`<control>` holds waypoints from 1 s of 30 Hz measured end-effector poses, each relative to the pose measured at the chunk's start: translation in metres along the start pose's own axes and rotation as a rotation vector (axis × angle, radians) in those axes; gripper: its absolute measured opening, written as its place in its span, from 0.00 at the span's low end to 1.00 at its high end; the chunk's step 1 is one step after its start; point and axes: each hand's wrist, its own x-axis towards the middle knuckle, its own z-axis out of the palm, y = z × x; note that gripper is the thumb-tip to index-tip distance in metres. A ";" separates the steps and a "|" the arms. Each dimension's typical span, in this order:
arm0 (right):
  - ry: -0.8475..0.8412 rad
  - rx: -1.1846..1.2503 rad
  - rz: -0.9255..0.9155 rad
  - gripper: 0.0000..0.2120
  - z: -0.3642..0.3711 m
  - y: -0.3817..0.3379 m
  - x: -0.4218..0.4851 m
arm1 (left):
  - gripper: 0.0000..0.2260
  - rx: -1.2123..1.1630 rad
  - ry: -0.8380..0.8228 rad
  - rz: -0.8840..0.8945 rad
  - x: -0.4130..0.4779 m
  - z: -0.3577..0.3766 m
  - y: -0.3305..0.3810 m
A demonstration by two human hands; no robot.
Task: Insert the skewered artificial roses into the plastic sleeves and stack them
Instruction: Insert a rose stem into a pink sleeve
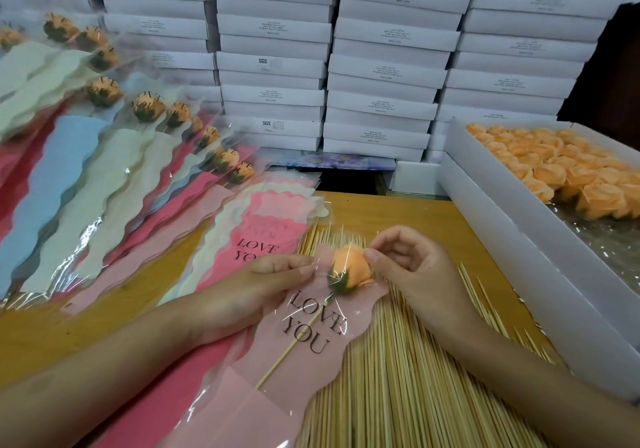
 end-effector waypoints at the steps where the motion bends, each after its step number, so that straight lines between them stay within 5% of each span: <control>1: -0.002 0.009 0.000 0.03 0.000 0.000 0.000 | 0.22 -0.008 0.000 -0.005 0.000 0.000 0.000; 9: -0.084 0.099 0.025 0.02 0.003 -0.006 -0.002 | 0.15 -0.076 -0.030 0.003 -0.001 -0.004 -0.002; 14: -0.157 0.090 0.044 0.03 0.004 -0.009 -0.005 | 0.22 0.030 0.015 0.028 0.000 -0.005 -0.003; 24: -0.184 0.072 0.071 0.17 0.005 -0.009 -0.004 | 0.18 0.008 -0.006 0.029 -0.003 0.000 0.002; 30: -0.262 0.047 0.069 0.14 0.002 -0.004 -0.004 | 0.19 0.016 0.043 0.023 -0.003 0.002 0.002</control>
